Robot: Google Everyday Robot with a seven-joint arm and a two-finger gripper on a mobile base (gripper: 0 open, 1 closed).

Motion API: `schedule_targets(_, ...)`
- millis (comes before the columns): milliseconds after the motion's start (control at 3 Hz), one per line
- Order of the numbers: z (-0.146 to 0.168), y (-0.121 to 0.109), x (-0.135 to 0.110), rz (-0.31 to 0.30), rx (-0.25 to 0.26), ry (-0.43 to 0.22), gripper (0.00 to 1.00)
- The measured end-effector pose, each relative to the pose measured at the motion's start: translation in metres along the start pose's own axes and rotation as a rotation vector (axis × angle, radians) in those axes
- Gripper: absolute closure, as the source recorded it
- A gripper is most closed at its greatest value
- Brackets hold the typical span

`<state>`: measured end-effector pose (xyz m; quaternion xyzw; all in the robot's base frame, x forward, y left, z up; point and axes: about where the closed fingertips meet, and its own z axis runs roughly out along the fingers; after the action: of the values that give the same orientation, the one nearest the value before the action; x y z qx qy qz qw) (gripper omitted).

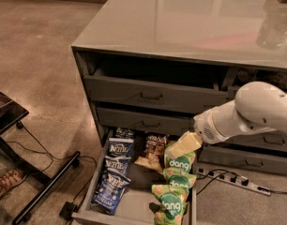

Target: Pick brown chip bag from bottom drawer and place on counter

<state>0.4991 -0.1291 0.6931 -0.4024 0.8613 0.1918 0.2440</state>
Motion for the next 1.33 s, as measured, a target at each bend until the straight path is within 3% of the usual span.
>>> schedule_targets(333, 0.05, 0.014, 0.024, 0.129, -0.063, -0.049, 0.0)
schedule_targets(667, 0.107, 0.022, 0.045, 0.257, -0.061, -0.097, 0.0)
schedule_targets(1000, 0.136, 0.019, 0.051, 0.344, -0.012, -0.141, 0.0)
schedule_targets(1333, 0.133, 0.0, 0.041, 0.348, 0.057, -0.192, 0.0)
